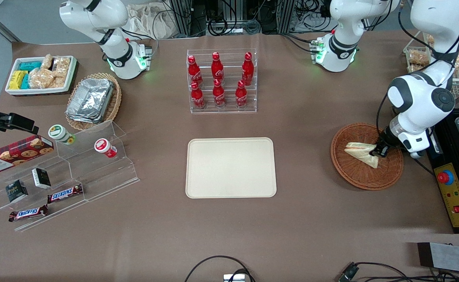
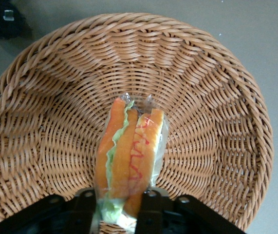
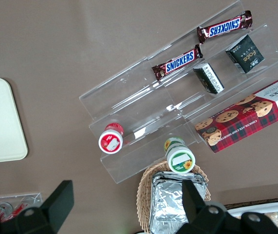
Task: Place sandwich from basket to tray
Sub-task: 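Lower the open left gripper around the sandwich and close it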
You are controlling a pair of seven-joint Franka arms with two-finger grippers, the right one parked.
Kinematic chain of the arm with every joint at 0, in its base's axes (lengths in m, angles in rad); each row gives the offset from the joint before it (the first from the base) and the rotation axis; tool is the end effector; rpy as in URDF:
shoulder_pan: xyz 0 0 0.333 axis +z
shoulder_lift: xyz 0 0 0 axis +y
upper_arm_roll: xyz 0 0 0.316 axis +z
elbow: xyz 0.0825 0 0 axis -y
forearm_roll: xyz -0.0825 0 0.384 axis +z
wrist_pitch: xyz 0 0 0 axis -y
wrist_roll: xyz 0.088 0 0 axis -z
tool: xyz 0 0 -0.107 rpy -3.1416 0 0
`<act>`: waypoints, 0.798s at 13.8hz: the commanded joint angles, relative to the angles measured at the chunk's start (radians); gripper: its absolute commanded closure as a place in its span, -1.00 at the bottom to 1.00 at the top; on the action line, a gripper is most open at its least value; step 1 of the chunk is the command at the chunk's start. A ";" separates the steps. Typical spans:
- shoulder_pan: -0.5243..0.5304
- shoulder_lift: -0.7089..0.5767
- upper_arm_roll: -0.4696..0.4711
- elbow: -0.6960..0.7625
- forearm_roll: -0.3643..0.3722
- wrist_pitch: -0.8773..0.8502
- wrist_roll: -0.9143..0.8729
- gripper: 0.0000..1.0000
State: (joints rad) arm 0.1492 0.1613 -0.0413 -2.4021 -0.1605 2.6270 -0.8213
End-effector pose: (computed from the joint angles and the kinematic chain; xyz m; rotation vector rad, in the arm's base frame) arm 0.5022 0.0580 0.2538 2.6130 1.5437 0.0421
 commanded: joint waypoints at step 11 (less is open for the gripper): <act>-0.005 -0.161 -0.014 0.115 0.012 -0.316 0.267 0.79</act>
State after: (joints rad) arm 0.1481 0.0305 -0.0492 -2.3419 -0.1586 2.4013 -0.6051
